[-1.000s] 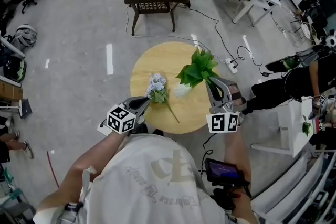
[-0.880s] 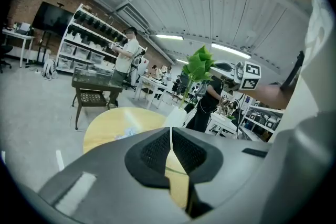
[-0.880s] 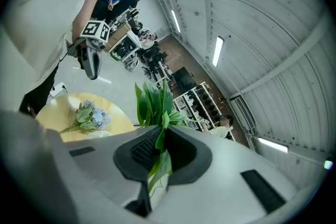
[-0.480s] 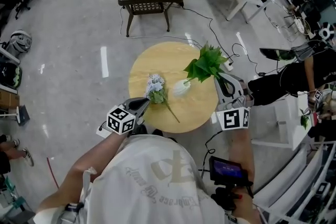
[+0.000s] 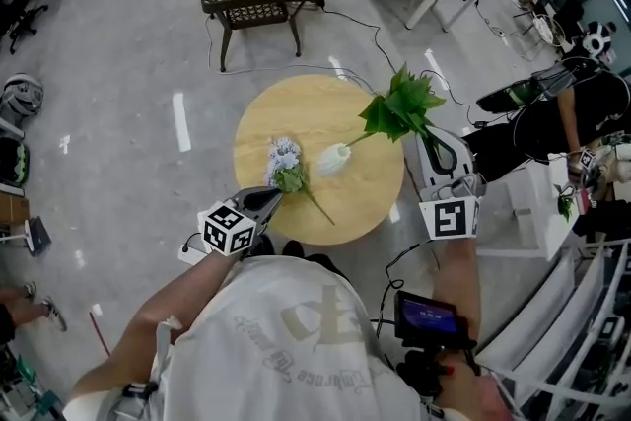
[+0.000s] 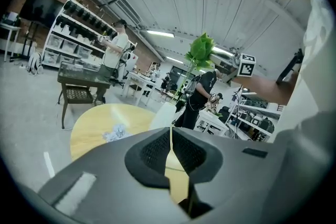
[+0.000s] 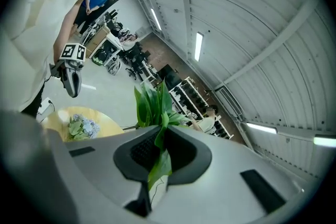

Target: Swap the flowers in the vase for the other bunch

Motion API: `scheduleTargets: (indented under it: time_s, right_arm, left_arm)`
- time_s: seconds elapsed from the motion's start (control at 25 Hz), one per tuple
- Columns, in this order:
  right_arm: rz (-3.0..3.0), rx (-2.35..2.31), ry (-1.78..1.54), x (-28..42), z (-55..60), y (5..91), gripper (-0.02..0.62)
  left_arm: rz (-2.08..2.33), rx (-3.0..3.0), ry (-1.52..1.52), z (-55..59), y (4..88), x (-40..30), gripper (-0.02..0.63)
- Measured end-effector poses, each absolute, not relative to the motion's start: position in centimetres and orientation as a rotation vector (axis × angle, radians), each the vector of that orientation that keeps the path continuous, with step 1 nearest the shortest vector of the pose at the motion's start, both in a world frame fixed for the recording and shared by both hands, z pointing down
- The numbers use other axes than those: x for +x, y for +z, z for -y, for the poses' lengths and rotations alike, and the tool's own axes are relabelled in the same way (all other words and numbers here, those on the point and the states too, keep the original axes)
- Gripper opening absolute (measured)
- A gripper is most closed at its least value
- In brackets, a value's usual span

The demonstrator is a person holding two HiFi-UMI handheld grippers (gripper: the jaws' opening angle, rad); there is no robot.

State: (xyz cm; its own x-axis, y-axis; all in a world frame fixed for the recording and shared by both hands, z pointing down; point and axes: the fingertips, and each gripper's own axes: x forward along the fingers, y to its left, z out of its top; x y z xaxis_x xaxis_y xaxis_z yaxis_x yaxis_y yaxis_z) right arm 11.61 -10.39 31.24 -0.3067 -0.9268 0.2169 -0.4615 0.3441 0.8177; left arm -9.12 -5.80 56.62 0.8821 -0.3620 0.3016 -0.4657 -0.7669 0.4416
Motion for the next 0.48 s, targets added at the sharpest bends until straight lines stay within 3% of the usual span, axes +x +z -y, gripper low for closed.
scheduleTargets:
  time_s: [0.48]
  right_arm:
    - [1.783, 1.301, -0.758, 14.6, 8.2, 32.3, 0.015]
  left_arm:
    - [0.520, 2.537, 0.305, 4.5, 57.4, -9.3, 0.015]
